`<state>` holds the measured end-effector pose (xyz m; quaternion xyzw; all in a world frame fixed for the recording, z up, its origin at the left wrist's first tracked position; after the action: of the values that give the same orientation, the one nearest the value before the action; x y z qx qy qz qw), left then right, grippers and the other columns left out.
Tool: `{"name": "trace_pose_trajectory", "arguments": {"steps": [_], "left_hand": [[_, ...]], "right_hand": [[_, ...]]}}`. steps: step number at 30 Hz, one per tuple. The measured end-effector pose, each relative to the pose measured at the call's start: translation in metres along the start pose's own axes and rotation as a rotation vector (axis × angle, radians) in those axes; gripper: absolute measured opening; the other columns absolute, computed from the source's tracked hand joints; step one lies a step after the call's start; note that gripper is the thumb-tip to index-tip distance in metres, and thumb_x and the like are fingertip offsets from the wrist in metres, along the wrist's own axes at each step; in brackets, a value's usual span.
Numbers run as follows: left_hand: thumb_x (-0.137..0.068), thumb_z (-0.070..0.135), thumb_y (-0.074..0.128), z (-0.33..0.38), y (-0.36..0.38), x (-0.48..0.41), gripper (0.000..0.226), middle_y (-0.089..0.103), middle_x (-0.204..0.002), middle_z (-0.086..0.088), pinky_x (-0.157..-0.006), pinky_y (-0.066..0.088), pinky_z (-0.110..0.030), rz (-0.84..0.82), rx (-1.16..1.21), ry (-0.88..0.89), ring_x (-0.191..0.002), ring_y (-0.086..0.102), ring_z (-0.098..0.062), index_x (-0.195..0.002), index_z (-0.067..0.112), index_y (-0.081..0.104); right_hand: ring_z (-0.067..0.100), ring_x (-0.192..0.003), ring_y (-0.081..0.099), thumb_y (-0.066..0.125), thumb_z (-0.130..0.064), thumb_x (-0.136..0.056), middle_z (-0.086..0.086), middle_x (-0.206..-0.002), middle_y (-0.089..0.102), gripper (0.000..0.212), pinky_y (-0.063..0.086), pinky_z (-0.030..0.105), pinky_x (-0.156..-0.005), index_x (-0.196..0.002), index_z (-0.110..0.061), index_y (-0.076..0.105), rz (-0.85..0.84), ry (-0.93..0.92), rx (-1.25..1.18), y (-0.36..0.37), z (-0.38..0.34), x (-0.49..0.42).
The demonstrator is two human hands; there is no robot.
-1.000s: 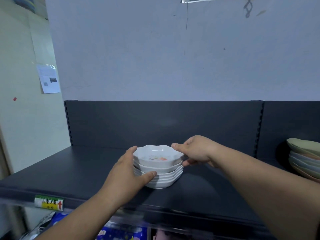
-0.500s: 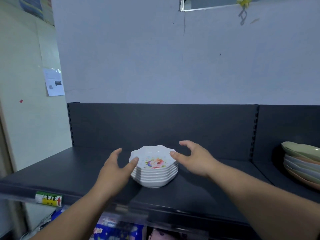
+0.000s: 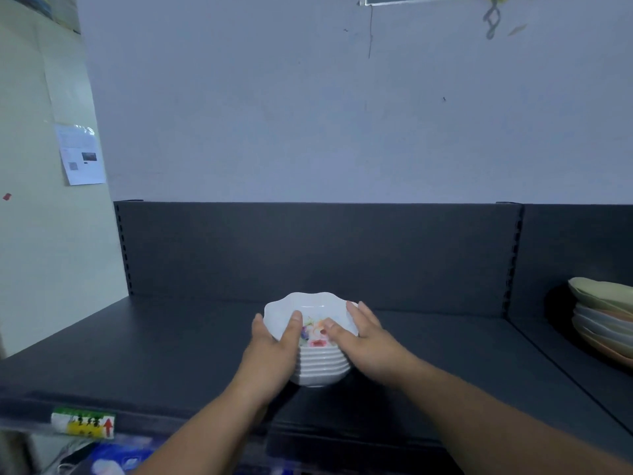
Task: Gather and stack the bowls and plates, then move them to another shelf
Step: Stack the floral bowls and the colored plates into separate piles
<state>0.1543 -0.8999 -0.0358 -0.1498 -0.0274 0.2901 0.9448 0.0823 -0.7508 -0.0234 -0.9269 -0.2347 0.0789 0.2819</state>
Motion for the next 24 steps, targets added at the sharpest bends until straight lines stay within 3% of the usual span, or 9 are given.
{"name": "trace_pose_trajectory", "arguments": {"steps": [4,8,10,12,14,19,24], "left_hand": [[-0.093,0.057,0.040,0.003,-0.003,-0.009,0.074,0.047,-0.137,0.001,-0.086,0.032,-0.025,-0.050,0.042,-0.004,-0.111,0.047,-0.015,-0.152,0.021,0.012],[-0.093,0.055,0.041,0.004,-0.002,-0.018,0.067,0.051,-0.121,0.002,-0.070,0.041,-0.024,-0.061,0.069,-0.002,-0.099,0.053,-0.016,-0.148,0.022,0.022],[-0.094,0.054,0.041,0.002,0.001,-0.022,0.067,0.051,-0.123,0.000,-0.074,0.042,-0.026,-0.064,0.070,-0.019,-0.100,0.051,-0.017,-0.149,0.022,0.021],[-0.093,0.055,0.043,0.000,0.005,-0.028,0.065,0.055,-0.122,0.000,-0.079,0.047,-0.031,-0.083,0.094,-0.035,-0.101,0.058,-0.020,-0.147,0.023,0.025],[-0.091,0.056,0.045,-0.001,0.009,-0.035,0.063,0.061,-0.117,-0.002,-0.073,0.052,-0.032,-0.103,0.128,-0.045,-0.097,0.064,-0.021,-0.142,0.023,0.029],[-0.091,0.055,0.045,0.007,0.029,-0.047,0.061,0.060,-0.115,0.000,-0.069,0.049,-0.029,-0.196,0.140,-0.050,-0.096,0.063,-0.018,-0.141,0.022,0.031],[-0.092,0.055,0.045,0.014,0.050,-0.054,0.065,0.058,-0.120,-0.001,-0.069,0.049,-0.028,-0.273,0.123,-0.018,-0.098,0.061,-0.017,-0.145,0.021,0.026]], "right_hand": [[0.013,-0.149,0.013,0.046,-0.058,-0.093,-0.016,-0.162,-0.012,0.077,0.017,0.028,-0.114,-0.156,-0.028,0.013,0.088,0.026,-0.093,0.009,-0.003,0.013],[0.015,-0.146,0.021,0.053,-0.051,-0.093,-0.012,-0.163,-0.006,0.076,0.024,0.027,-0.108,-0.155,-0.030,0.014,0.210,0.032,-0.103,0.008,-0.006,0.016],[0.018,-0.144,0.027,0.056,-0.047,-0.092,-0.007,-0.163,0.004,0.076,0.027,0.029,-0.110,-0.154,-0.031,0.015,0.254,0.066,-0.138,0.004,-0.003,0.011],[0.019,-0.134,0.041,0.059,-0.042,-0.091,-0.002,-0.157,0.026,0.073,0.037,0.033,-0.110,-0.153,-0.030,0.021,0.252,0.103,-0.221,0.005,0.003,0.005],[0.018,-0.128,0.047,0.061,-0.042,-0.087,-0.002,-0.148,0.038,0.075,0.042,0.037,-0.107,-0.151,-0.028,0.025,0.259,0.129,-0.225,0.008,0.008,0.002],[0.020,-0.121,0.054,0.056,-0.058,-0.054,-0.004,-0.141,0.048,0.099,0.048,0.042,-0.101,-0.146,-0.030,0.033,0.356,0.189,-0.203,-0.004,0.023,-0.007],[0.019,-0.110,0.059,0.057,-0.049,-0.062,-0.006,-0.133,0.053,0.077,0.052,0.042,-0.094,-0.135,-0.034,0.041,0.436,0.222,-0.219,-0.017,0.027,-0.004]]}}
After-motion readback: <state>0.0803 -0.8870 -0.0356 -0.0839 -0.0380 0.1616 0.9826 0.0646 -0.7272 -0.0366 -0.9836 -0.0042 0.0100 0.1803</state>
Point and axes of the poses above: each hand's wrist, its own x-axis away from the middle knuckle, its own y-axis out of the palm, z = x × y, the point moved 5 cm from there along -x, towards the middle knuckle
